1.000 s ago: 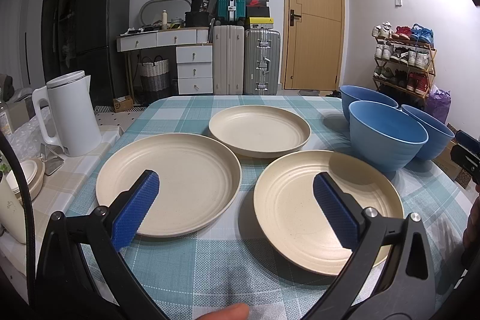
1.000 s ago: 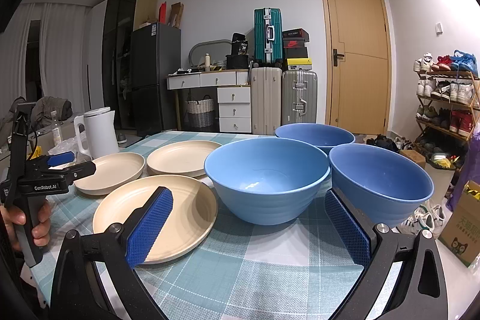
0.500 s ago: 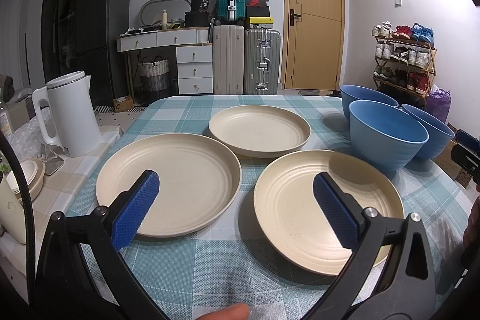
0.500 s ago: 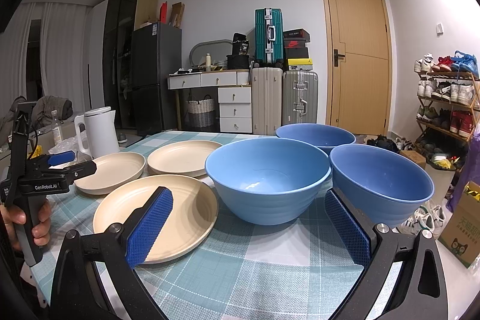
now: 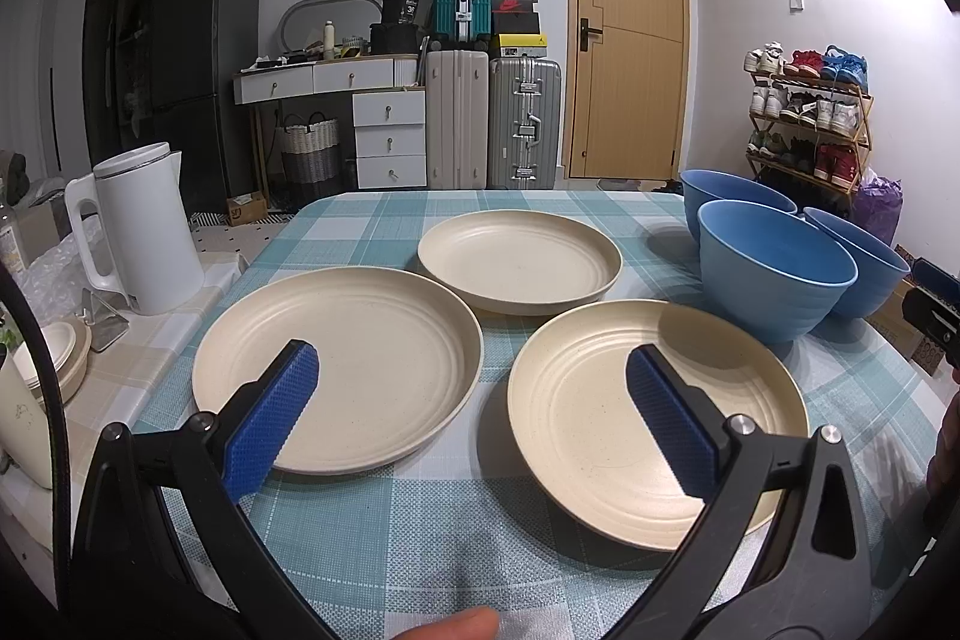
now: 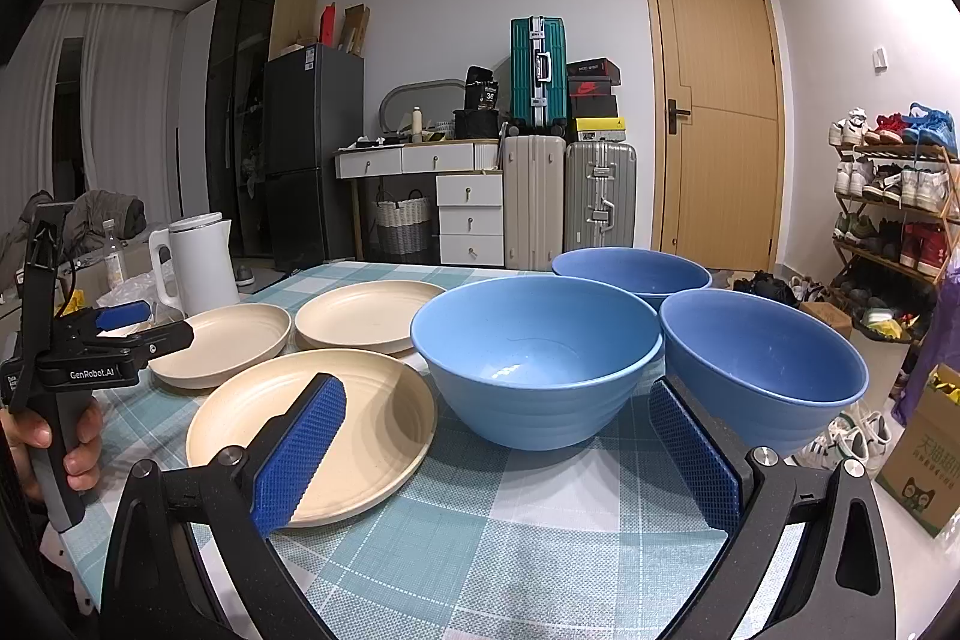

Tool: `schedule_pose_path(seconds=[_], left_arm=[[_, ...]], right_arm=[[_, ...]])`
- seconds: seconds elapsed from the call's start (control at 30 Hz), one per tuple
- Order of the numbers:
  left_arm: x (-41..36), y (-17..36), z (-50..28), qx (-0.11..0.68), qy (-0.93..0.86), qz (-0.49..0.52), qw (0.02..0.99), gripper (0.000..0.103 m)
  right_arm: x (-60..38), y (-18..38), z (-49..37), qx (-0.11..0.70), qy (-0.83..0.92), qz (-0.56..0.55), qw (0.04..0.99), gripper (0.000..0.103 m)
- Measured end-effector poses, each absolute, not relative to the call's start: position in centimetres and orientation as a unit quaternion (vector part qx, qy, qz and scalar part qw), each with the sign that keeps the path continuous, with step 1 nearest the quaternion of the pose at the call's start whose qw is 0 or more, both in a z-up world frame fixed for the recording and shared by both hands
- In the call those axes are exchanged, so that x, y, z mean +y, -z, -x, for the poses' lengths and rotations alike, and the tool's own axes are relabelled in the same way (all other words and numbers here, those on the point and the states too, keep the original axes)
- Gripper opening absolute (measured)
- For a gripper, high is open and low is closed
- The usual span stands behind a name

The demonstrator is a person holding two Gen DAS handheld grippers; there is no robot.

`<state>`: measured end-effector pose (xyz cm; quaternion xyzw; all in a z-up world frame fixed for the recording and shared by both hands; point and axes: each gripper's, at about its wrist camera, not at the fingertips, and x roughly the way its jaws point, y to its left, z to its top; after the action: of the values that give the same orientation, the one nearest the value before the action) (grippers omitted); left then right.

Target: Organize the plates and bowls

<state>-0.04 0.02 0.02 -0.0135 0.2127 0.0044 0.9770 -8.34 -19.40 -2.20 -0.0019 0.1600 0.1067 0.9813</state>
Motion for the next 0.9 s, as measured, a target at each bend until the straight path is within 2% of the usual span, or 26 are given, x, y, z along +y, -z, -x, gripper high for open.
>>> schedule_pose_path(seconds=[0.9], left_arm=[[0.2,-0.7,0.2,0.214,-0.008,0.012,0.977,0.103]], right_arm=[[-19.7,2.5,7.4,0.182,-0.09,-0.005,0.979,0.103]])
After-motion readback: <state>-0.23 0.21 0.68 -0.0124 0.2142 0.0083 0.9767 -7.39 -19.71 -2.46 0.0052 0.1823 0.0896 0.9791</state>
